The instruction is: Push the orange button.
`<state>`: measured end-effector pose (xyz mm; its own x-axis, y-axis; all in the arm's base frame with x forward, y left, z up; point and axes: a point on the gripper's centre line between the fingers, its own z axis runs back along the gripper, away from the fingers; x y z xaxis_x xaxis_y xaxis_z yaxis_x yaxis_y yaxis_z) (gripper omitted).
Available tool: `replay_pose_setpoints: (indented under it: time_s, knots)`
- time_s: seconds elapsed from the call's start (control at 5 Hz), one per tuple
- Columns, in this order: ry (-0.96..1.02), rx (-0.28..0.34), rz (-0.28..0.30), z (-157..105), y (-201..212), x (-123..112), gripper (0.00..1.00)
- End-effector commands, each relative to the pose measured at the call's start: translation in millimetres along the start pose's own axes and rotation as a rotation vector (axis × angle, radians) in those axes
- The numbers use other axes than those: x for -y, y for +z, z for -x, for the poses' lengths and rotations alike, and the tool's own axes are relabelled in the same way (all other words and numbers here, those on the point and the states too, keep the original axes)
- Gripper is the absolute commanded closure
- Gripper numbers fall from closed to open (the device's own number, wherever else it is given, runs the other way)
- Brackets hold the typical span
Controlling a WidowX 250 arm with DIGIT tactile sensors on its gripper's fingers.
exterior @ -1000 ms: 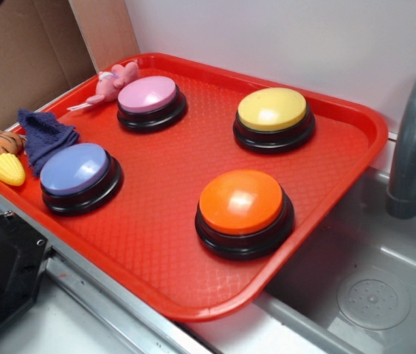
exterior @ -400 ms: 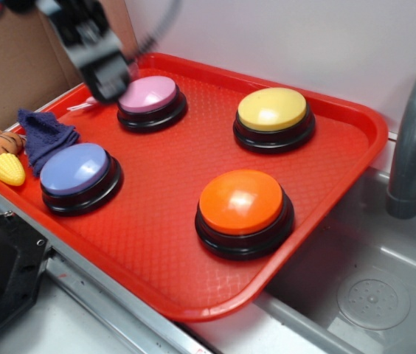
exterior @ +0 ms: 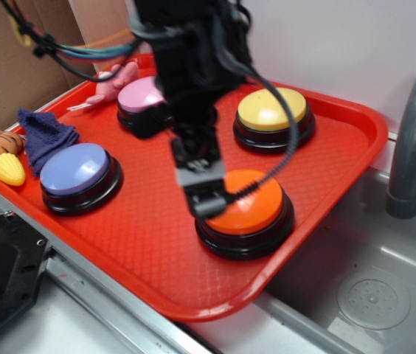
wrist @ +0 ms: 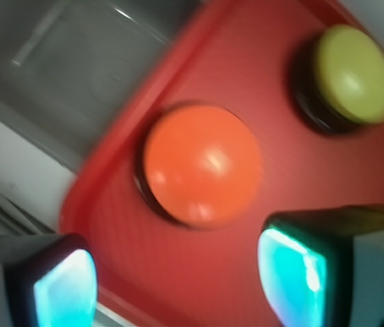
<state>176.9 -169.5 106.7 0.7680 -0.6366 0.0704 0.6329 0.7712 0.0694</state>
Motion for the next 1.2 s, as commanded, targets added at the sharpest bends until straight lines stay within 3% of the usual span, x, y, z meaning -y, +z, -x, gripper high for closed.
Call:
replay_pose_setpoints:
  time_s: [0.0,0.2,0.4,0.6,0.8,1.0]
  knots:
    - [0.089,0.057,0.003,6.5,-4.2,-21.1,0.0]
    - [0.08,0.003,0.031,-8.2,-17.5,-25.5,0.0]
    - [0.086,-0.035,-0.026,-4.5,-25.3,-32.3,0.0]
    - [0.107,-0.058,0.035,-5.0,-39.7,-26.3,0.0]
    - [0.106,-0.108,0.04,-3.2,-50.3,-23.0,0.0]
    - [0.089,-0.064,0.065,-4.4,-52.3,-24.4,0.0]
